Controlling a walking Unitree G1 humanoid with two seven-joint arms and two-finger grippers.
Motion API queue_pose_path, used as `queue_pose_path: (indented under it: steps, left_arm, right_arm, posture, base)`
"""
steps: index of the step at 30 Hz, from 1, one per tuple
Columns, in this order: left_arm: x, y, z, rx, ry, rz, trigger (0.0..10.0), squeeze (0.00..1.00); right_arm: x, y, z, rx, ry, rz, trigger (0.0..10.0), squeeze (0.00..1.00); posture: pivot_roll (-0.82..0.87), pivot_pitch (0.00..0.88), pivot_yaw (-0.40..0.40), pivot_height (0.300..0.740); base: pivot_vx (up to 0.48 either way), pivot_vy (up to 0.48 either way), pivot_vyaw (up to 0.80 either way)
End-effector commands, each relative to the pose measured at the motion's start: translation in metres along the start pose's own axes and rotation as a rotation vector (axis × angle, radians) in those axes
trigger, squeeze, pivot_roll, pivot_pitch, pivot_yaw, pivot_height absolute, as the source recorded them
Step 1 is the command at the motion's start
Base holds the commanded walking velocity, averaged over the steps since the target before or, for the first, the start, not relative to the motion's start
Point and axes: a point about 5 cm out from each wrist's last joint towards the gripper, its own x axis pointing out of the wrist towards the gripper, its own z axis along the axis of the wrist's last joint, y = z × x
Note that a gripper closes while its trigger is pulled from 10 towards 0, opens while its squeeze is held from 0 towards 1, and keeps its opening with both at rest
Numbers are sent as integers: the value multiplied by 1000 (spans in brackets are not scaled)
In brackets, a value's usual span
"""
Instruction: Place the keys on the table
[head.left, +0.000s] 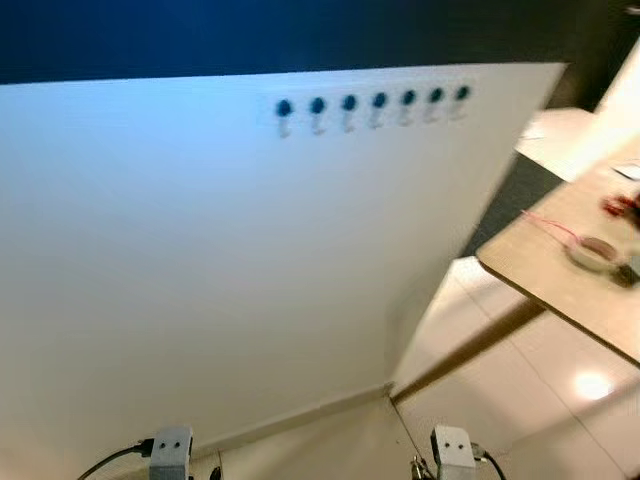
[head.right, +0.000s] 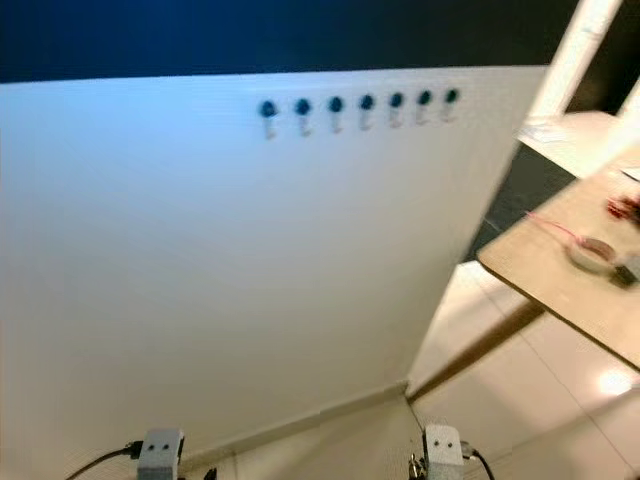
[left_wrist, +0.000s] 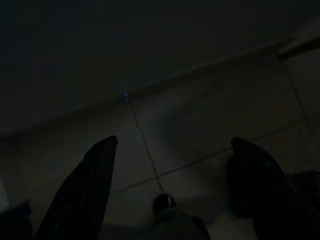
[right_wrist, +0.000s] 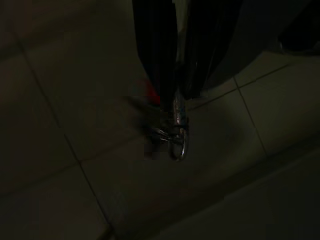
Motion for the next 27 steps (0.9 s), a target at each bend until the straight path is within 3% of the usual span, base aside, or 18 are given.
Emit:
queue_pose_path:
  steps: [1, 27]
  left_arm:
    - [-2, -3, -7, -14, 21, -6, 10000, 0]
    - [-1, -2, -7, -47, 9, -12, 10000, 0]
  right_arm:
    - [0, -2, 1, -20, 1, -1, 10000, 0]
    - [1, 4, -1, -117, 34, 48, 10000, 0]
  posture:
    - [33, 63, 5, 740]
    - [35, 48, -2, 740]
  base:
    - [0, 0, -800]
    - [0, 0, -800]
